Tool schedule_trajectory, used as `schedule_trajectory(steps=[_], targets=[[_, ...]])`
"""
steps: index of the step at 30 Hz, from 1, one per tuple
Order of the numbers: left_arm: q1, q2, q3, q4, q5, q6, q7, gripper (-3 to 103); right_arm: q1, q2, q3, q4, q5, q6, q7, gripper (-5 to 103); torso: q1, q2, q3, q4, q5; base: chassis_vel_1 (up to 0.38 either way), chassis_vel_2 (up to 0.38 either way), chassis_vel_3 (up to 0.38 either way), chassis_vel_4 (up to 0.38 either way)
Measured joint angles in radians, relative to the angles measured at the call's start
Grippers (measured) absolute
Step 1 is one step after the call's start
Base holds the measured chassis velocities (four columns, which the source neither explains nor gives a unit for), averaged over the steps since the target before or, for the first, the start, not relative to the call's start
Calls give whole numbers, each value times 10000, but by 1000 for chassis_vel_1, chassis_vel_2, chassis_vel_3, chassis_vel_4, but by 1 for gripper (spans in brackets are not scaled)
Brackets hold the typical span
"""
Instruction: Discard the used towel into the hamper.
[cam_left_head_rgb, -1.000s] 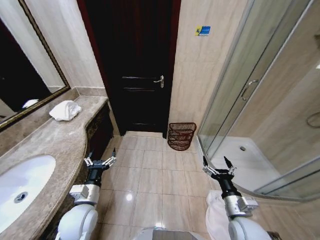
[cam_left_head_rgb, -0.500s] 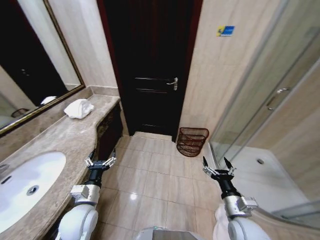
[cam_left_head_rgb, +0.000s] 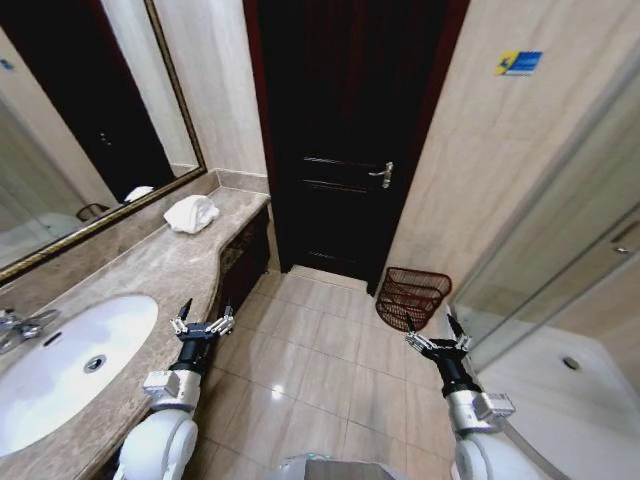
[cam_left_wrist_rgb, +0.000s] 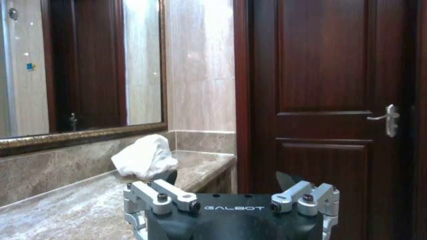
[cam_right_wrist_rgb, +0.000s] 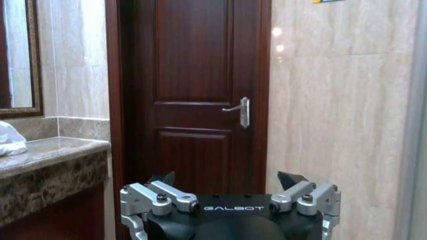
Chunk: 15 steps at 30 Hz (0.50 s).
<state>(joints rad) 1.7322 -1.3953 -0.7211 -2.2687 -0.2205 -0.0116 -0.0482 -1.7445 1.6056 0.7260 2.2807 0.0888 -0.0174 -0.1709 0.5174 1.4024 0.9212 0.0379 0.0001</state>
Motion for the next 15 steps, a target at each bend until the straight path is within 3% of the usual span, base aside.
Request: schedule_trajectory(steps=[15], targets=[[128,-215,23,-220,134,-13,5,100,-16,-55,-10,24,53,6,-6,100,2,0,0,0,-1,-79,146,137,-77]])
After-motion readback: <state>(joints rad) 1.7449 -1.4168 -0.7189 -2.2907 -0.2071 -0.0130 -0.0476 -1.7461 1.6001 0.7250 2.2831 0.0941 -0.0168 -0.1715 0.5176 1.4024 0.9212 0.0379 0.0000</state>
